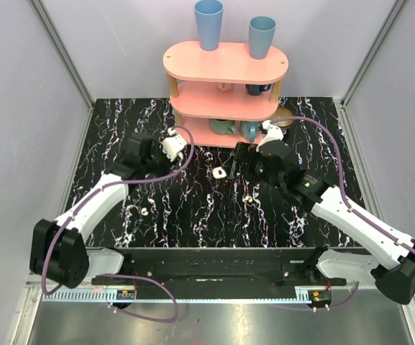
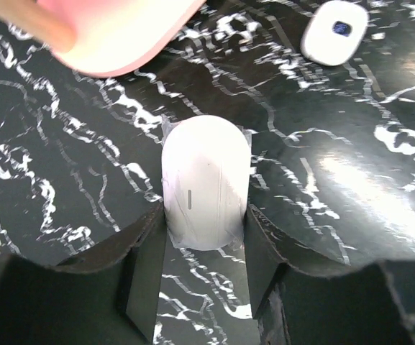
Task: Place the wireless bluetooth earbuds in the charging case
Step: Pass from the left arm to the right
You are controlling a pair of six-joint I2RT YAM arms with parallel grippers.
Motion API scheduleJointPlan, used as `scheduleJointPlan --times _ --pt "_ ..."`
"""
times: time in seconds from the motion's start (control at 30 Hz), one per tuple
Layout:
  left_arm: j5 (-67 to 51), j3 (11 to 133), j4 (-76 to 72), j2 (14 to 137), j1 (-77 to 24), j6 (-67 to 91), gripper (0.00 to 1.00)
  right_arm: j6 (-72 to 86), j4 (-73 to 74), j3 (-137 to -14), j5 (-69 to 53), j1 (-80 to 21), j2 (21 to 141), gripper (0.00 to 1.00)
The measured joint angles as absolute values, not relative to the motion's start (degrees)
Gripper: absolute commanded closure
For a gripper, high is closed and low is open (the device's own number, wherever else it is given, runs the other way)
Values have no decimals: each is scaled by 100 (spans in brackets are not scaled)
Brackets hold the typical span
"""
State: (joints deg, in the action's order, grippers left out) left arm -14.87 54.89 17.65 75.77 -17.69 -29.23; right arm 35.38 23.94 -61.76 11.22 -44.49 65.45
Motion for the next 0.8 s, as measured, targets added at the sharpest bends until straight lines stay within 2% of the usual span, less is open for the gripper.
scheduleJointPlan --times 0.13,0.37,0.8 --pt "-1485 4794 1334 6882 -2261 -2856 100 3612 2401 -6176 832 -4447 6292 0" --pt "-1313 4410 902 5983 -3024 -2657 100 3686 2390 -6130 519 -4445 6128 1" --pt "-1278 3905 668 4963 -4073 -2235 100 3804 2123 -5953 -329 -4445 6600 14"
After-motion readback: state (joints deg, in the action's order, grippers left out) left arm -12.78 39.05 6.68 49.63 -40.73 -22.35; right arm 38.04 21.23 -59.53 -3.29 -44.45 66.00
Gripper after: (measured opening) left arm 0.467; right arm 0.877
